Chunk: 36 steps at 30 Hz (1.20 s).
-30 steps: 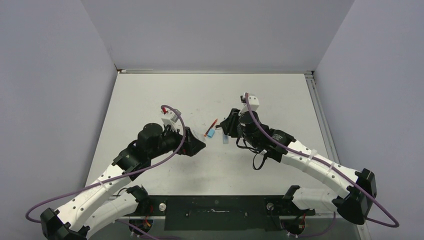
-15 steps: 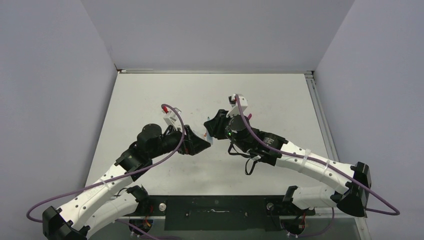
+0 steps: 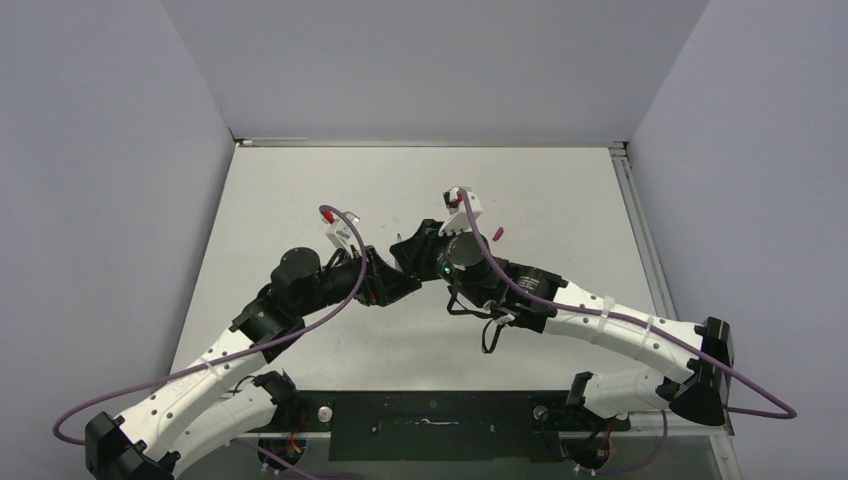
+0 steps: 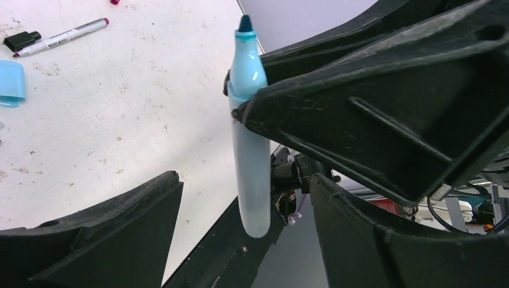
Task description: Insert the pens into the pen caps
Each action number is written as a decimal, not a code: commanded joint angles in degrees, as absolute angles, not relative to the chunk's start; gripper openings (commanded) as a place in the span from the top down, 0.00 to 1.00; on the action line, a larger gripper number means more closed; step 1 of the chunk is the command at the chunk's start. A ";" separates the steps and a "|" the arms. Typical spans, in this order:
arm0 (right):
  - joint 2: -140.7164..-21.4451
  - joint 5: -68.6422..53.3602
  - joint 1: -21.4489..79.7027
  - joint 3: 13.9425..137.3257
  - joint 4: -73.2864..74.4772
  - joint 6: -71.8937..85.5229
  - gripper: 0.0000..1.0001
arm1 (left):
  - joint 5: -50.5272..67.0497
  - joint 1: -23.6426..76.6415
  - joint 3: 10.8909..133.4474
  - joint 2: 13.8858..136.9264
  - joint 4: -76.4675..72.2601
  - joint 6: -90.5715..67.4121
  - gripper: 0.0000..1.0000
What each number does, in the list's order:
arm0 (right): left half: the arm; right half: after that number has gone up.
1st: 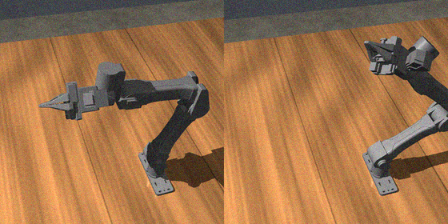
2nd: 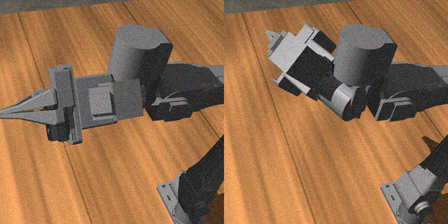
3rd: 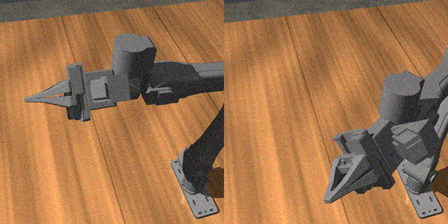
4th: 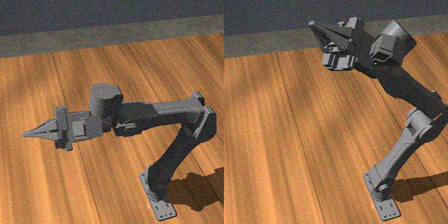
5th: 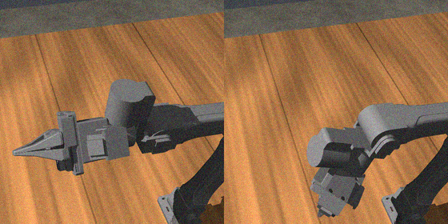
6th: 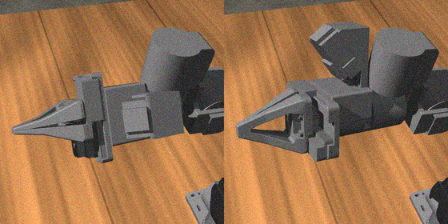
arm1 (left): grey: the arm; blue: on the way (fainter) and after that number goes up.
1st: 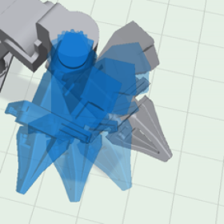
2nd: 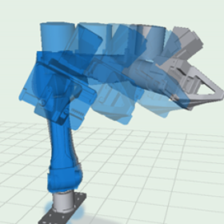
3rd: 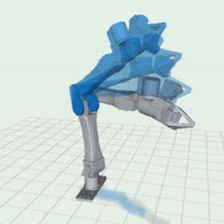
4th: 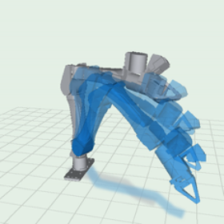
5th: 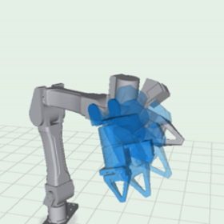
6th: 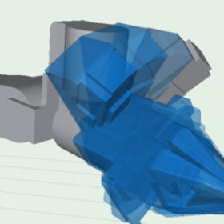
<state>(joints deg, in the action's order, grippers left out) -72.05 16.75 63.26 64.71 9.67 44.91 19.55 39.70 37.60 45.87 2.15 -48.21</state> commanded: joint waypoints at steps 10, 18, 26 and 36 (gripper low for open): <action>-73.66 18.13 65.30 68.72 7.59 46.38 0.95 | 17.79 39.02 37.26 44.97 -4.93 -50.27 0.40; -74.35 18.67 65.75 69.12 8.15 46.88 0.95 | 18.27 38.85 37.22 45.09 -5.65 -50.21 0.57; -74.66 18.55 65.92 69.37 8.89 46.96 0.95 | 17.77 38.64 36.74 44.94 -5.28 -49.97 0.91; -73.29 18.13 65.99 67.33 9.49 47.19 0.79 | 18.05 38.14 36.92 44.57 -4.48 -49.29 1.00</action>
<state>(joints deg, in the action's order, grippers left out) -74.65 18.59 65.34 67.05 10.35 46.39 18.04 38.72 36.23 45.76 -0.93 -49.95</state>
